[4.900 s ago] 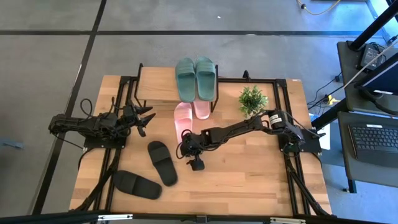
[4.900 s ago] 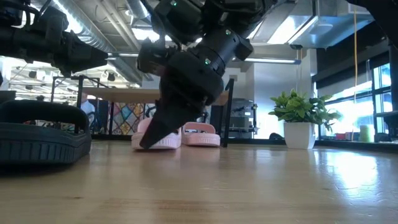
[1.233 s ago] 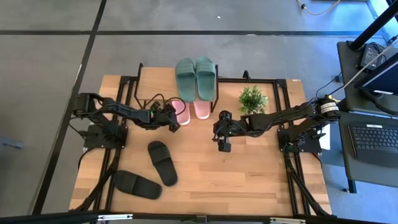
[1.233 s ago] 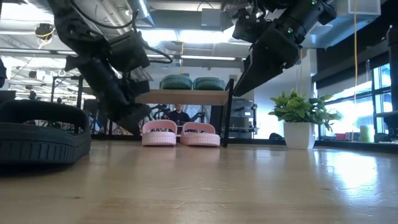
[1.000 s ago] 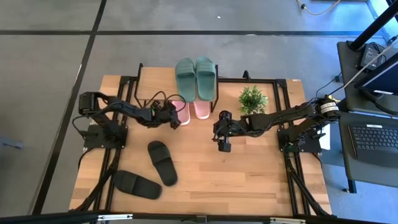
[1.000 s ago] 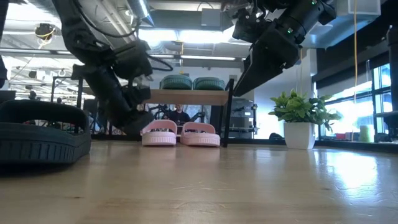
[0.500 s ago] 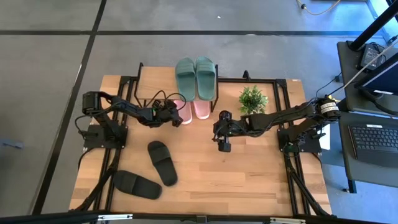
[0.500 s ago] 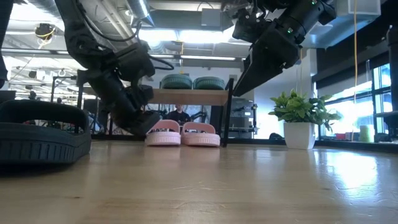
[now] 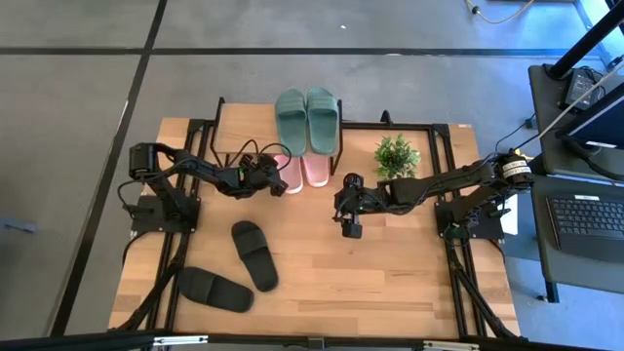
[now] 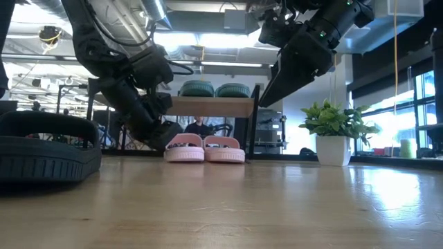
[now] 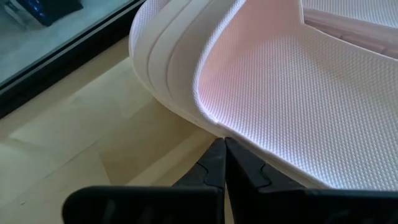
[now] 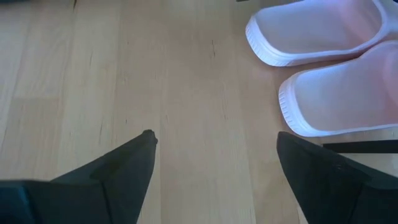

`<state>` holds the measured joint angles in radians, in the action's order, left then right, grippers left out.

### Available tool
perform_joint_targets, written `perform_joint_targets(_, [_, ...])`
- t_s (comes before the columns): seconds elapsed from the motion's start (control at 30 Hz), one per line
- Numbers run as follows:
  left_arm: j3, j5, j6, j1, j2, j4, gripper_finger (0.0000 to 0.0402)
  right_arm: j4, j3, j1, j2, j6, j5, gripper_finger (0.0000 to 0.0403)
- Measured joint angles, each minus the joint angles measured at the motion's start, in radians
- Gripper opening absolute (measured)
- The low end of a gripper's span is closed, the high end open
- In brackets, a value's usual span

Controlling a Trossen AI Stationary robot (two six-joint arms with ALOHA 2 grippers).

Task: Pick and place slides into the shelf
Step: Put the pink slide under the shelf

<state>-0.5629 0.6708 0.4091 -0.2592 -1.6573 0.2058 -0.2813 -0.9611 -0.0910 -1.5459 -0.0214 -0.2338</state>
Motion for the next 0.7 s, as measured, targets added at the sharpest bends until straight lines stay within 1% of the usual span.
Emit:
perform_joint_targets(0.27, [0.0, -0.012, 0.005, 0.0, 0.0, 0.003, 0.0, 0.001, 0.0, 0.0, 0.0, 0.0, 0.0, 0.0331])
perform_joint_targets(0.7, [0.0, -0.016, 0.008, 0.0, -0.001, 0.052, 0.0, 0.001, 0.0, 0.0, 0.0, -0.001, 0.0, 0.0331])
